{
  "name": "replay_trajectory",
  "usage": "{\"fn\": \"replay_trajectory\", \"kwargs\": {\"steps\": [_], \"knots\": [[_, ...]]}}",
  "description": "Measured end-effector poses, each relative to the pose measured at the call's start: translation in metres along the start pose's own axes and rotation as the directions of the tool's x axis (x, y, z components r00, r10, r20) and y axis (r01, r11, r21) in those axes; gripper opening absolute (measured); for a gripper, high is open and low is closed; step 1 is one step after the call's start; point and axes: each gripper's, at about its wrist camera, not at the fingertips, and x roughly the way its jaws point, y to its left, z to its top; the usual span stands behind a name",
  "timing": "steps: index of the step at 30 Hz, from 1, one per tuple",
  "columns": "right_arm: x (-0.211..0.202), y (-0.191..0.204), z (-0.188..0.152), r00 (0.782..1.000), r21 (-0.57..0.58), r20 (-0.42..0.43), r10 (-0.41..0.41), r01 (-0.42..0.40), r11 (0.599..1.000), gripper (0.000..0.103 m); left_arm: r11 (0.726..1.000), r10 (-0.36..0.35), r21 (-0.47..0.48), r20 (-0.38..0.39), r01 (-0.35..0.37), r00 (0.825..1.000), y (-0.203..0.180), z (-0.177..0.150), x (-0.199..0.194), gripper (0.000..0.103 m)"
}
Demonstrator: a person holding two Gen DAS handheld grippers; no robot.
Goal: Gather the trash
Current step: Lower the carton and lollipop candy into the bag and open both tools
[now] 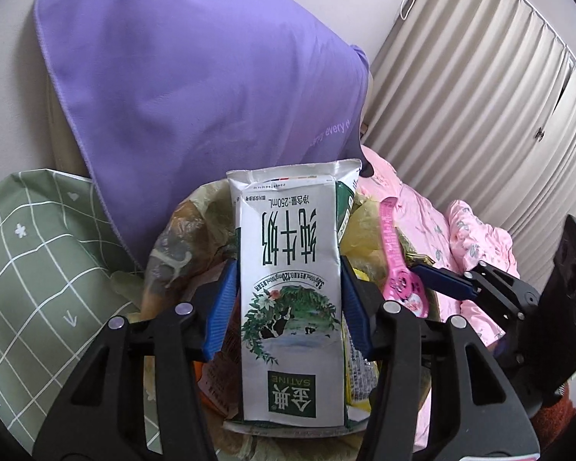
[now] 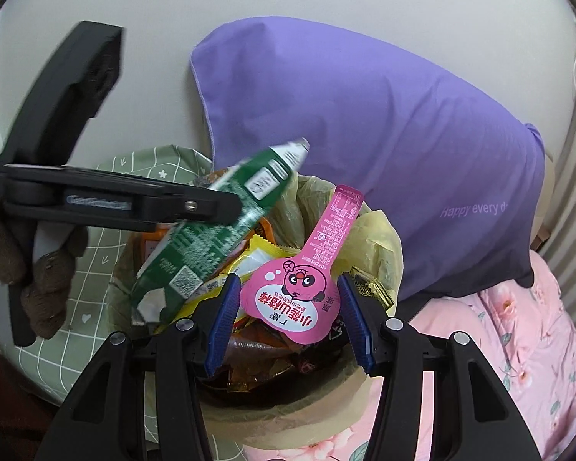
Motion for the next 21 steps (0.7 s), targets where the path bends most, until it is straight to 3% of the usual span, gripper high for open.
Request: {"fn": "replay_trajectory", "kwargs": {"steps": [12, 21], "knots": [[-0.006, -0.007, -0.002, 0.999, 0.036, 0.014, 0.036, -0.036, 0.999, 0.049, 0.999, -0.021, -0.029, -0.082, 0.018, 0.996, 0.009, -0.001, 0.015, 0.047], [-0.012, -0.03, 0.007, 0.992, 0.186, 0.078, 0.096, -0.109, 0.976, 0.049, 0.999, -0.013, -0.046, -0.086, 0.009, 0.996, 0.026, -0.016, 0.0, 0.047]]}}
